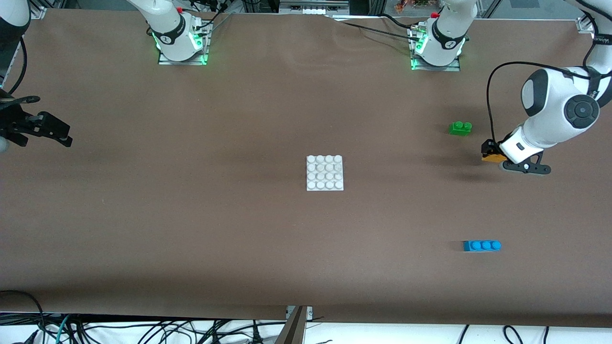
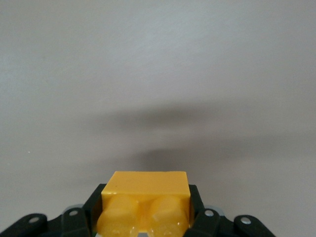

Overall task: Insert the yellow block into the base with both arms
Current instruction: 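Carry the yellow block with the left gripper over the base plate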

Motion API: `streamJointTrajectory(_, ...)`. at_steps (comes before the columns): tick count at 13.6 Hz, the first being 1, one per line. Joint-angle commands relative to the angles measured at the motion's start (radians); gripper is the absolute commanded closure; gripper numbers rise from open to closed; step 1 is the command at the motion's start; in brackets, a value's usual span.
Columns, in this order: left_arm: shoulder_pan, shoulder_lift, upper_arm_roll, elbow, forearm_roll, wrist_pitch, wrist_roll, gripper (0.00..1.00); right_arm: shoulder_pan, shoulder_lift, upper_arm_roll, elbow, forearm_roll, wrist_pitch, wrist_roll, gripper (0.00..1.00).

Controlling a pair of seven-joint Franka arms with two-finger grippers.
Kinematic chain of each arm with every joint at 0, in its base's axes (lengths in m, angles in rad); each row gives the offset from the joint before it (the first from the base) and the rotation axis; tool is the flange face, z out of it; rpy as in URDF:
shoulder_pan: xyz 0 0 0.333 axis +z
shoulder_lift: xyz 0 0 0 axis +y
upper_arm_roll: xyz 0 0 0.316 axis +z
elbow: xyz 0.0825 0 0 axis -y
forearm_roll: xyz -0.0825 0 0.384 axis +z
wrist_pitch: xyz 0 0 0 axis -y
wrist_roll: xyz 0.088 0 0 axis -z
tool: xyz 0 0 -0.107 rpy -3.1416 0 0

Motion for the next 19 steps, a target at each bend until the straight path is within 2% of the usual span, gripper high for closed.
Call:
streamJointTrajectory(1, -0.016, 0.030, -0.103, 0.181, -0.018, -0.196, -0.122, 0.81, -0.002, 0.005, 0.001, 0.017, 0.007, -0.017, -0.006, 0.00)
streamJointTrajectory(3, -0.036, 0.030, -0.193, 0.244, -0.019, -0.278, -0.245, 0.80, -0.002, 0.005, 0.001, 0.017, 0.007, -0.017, -0.009, 0.00)
streamJointTrajectory(5, -0.075, 0.042, -0.276, 0.284, -0.021, -0.301, -0.360, 0.82, -0.004, 0.005, 0.001, 0.017, 0.007, -0.017, -0.011, 0.00)
streamJointTrajectory(8, -0.240, 0.139, -0.287, 0.399, -0.019, -0.303, -0.469, 0.82, -0.005, 0.007, 0.000, 0.017, 0.007, -0.017, -0.011, 0.00)
streamJointTrajectory(10, -0.335, 0.264, -0.286, 0.506, -0.012, -0.303, -0.614, 0.82, -0.007, 0.008, 0.000, 0.019, 0.007, -0.017, -0.011, 0.00)
streamJointTrajectory(12, -0.453, 0.378, -0.240, 0.618, 0.007, -0.301, -0.748, 0.82, -0.007, 0.010, 0.000, 0.017, 0.007, -0.017, -0.011, 0.00)
streamJointTrajectory(13, -0.513, 0.402, -0.205, 0.635, 0.028, -0.300, -0.776, 0.82, -0.008, 0.010, 0.000, 0.019, 0.007, -0.017, -0.011, 0.00)
streamJointTrajectory(15, -0.611, 0.455, -0.145, 0.686, 0.033, -0.290, -0.795, 0.82, -0.008, 0.013, -0.002, 0.019, 0.009, -0.017, -0.011, 0.00)
streamJointTrajectory(17, -0.691, 0.533, -0.102, 0.779, 0.033, -0.289, -0.787, 0.82, -0.010, 0.013, -0.002, 0.019, 0.009, -0.017, -0.011, 0.00)
streamJointTrajectory(19, -0.780, 0.614, -0.001, 0.883, 0.059, -0.261, -0.784, 0.82, -0.010, 0.013, -0.002, 0.019, 0.009, -0.017, -0.011, 0.00)
